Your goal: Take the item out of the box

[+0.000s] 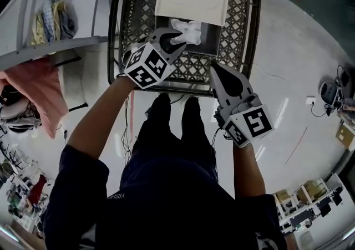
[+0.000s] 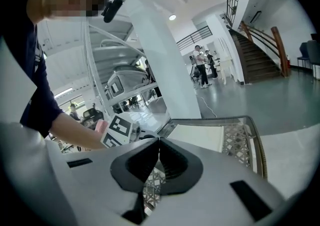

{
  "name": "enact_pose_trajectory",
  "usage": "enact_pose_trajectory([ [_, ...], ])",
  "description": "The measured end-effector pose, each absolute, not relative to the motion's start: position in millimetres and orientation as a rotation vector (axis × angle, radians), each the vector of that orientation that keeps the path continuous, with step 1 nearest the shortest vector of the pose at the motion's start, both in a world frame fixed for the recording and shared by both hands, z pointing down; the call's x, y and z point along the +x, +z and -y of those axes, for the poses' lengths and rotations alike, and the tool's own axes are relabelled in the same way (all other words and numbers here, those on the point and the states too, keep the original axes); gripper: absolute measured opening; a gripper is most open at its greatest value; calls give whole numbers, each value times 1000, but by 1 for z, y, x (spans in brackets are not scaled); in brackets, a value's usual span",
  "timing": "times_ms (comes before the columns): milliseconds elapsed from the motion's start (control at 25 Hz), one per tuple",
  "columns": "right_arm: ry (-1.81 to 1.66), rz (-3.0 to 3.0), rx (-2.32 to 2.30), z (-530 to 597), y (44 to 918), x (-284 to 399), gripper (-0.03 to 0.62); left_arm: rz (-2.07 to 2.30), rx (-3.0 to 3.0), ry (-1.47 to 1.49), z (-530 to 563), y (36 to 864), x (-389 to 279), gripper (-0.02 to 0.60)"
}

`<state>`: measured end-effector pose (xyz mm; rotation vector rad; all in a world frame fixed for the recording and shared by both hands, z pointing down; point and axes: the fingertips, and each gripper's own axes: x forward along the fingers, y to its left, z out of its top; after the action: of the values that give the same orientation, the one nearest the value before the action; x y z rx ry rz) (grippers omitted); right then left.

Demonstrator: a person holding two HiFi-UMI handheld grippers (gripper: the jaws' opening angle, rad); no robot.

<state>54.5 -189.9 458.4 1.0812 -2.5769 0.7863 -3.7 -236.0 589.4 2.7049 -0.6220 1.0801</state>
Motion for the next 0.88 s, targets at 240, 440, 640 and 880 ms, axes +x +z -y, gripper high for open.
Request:
enact_pose_trajectory([
  [240,832,2583,1051,208,494,69,25,508,2634,1311,250,644,14,143],
  [440,897,2560,1034,208,521,77,25,399,2571,1547,255,679,21,161],
  [640,935,2548,1030,208,534,83,25,307,2475,1726,254,705,19,164],
  [880,957,2544,1031,208,541,88,25,283,2418,1803,256,717,19,166],
])
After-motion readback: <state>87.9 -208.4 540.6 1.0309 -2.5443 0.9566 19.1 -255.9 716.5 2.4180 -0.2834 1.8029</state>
